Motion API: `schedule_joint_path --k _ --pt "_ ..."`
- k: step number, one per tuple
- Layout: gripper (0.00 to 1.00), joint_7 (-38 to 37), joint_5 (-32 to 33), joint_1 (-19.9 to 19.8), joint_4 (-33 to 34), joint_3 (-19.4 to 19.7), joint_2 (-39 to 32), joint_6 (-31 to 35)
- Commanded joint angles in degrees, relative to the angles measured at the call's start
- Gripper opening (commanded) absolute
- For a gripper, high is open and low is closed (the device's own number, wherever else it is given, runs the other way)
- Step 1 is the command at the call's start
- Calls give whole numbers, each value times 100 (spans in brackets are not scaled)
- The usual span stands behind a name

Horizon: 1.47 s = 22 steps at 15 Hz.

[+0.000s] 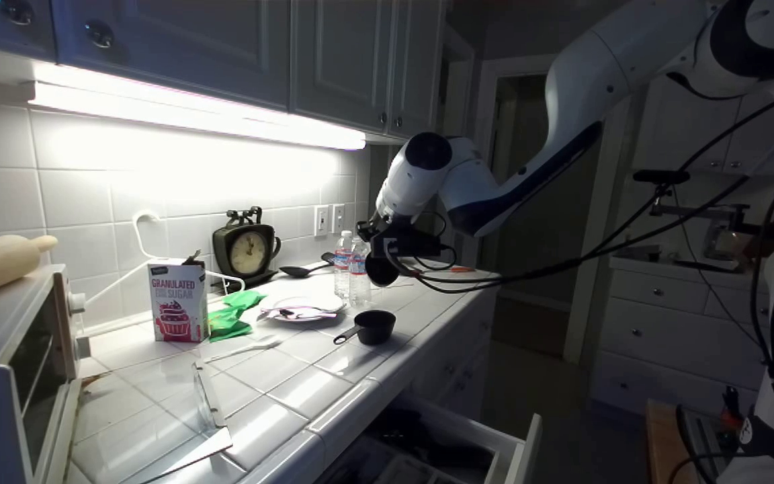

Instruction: Move the objects from the black scop on the right into the scoop on the left

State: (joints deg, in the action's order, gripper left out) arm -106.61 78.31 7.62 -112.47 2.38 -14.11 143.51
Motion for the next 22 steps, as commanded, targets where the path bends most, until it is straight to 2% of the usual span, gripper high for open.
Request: schedule_joint_path --k 1,22 --pt "6 -331 338 -92 -191 -125 200 -111" --pt "6 -973 1066 -137 -298 -308 360 -305"
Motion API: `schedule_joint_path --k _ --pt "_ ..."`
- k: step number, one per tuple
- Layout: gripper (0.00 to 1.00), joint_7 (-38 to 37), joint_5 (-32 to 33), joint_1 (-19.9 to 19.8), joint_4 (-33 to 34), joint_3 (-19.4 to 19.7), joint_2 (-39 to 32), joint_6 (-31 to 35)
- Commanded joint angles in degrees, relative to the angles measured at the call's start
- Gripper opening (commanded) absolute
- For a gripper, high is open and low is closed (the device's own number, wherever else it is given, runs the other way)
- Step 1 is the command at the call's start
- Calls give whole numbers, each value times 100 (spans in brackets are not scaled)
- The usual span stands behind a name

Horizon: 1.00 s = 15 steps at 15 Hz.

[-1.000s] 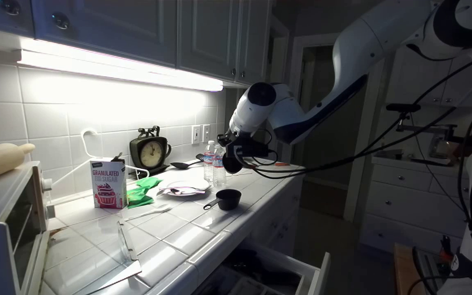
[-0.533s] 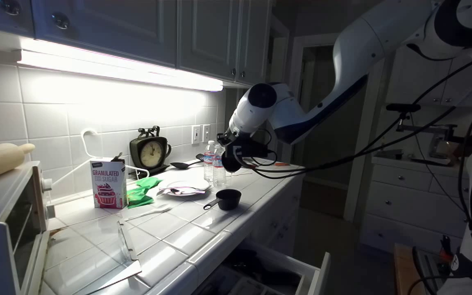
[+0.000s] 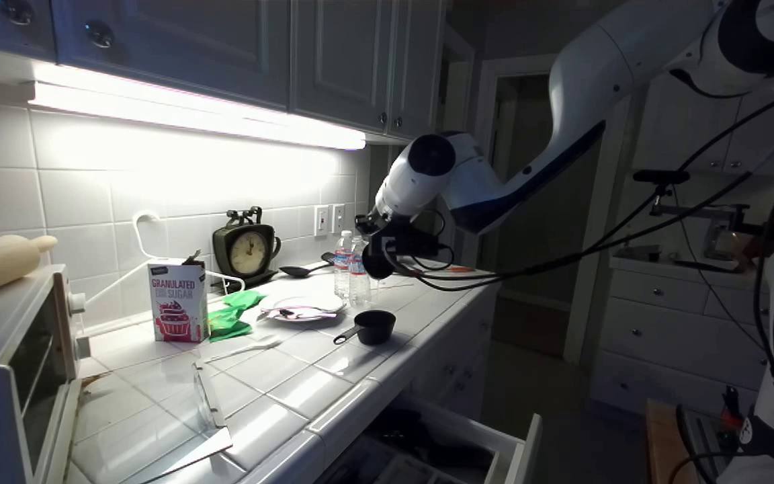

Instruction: Move the objects from the black scop on the right into the scoop on the left

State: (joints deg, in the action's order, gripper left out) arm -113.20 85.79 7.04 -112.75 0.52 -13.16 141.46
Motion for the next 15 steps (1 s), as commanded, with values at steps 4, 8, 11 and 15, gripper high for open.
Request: schedule_joint_path --k 4,8,11,15 --pt "6 -416 442 -91 -376 -161 346 -139" --pt "6 -503 600 -94 -449 -193 412 -185" --pt "6 -578 666 -95 -503 -215 446 -226" --pt "6 -659 793 -94 -518 -245 451 -288"
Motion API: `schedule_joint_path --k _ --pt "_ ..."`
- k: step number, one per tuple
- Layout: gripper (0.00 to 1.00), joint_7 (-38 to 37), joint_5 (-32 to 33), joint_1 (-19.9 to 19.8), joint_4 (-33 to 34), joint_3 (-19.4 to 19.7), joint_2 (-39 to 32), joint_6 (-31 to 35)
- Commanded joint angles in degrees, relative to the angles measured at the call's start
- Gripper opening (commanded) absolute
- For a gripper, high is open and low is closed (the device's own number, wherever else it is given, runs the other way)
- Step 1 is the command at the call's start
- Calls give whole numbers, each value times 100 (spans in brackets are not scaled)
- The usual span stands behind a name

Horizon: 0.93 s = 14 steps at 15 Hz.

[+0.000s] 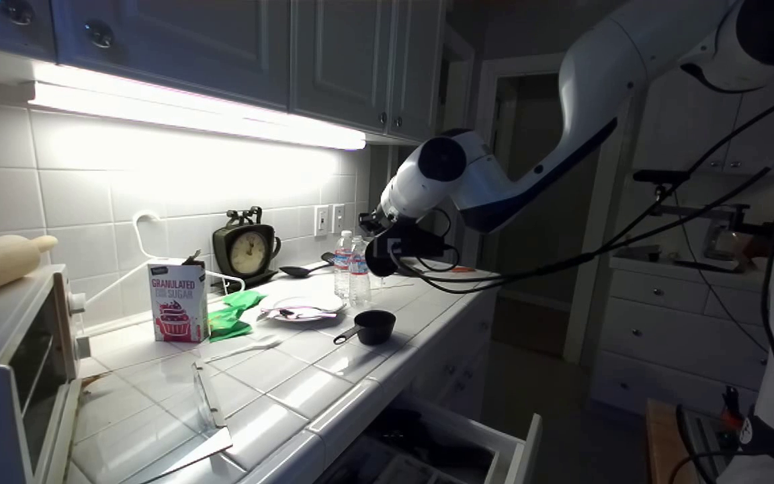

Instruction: Move the objects from the black scop on the right into the scoop on the left

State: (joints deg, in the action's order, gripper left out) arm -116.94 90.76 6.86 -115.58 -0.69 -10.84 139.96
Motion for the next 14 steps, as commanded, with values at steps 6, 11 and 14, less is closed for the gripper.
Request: schedule_joint_path --k 6,11,14 --pt "6 -353 401 -74 -263 -172 229 -250" --pt "6 -454 588 -74 -316 -198 247 -311" --pt "6 -475 651 -71 -384 -217 286 -352"
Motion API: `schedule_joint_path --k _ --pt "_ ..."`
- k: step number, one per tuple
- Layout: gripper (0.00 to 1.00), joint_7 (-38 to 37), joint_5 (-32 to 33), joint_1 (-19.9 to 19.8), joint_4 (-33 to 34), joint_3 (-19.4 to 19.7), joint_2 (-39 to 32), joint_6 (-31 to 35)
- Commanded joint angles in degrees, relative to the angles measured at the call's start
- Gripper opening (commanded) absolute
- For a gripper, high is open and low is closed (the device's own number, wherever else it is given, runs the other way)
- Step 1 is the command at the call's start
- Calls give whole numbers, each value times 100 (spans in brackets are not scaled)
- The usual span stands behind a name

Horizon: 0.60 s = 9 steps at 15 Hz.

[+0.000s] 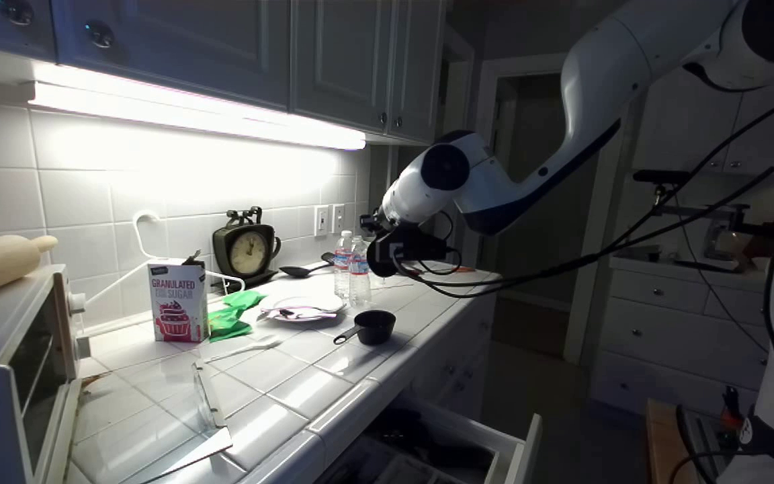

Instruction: Move the objects from the black scop on the right into the scoop on the left

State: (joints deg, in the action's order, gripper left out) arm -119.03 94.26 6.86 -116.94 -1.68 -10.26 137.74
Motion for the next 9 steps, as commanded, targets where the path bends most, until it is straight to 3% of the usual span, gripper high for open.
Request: schedule_joint_path --k 1,9 --pt "6 -276 342 -68 -258 -128 237 -155" --pt "6 -356 485 -63 -348 -190 272 -277"
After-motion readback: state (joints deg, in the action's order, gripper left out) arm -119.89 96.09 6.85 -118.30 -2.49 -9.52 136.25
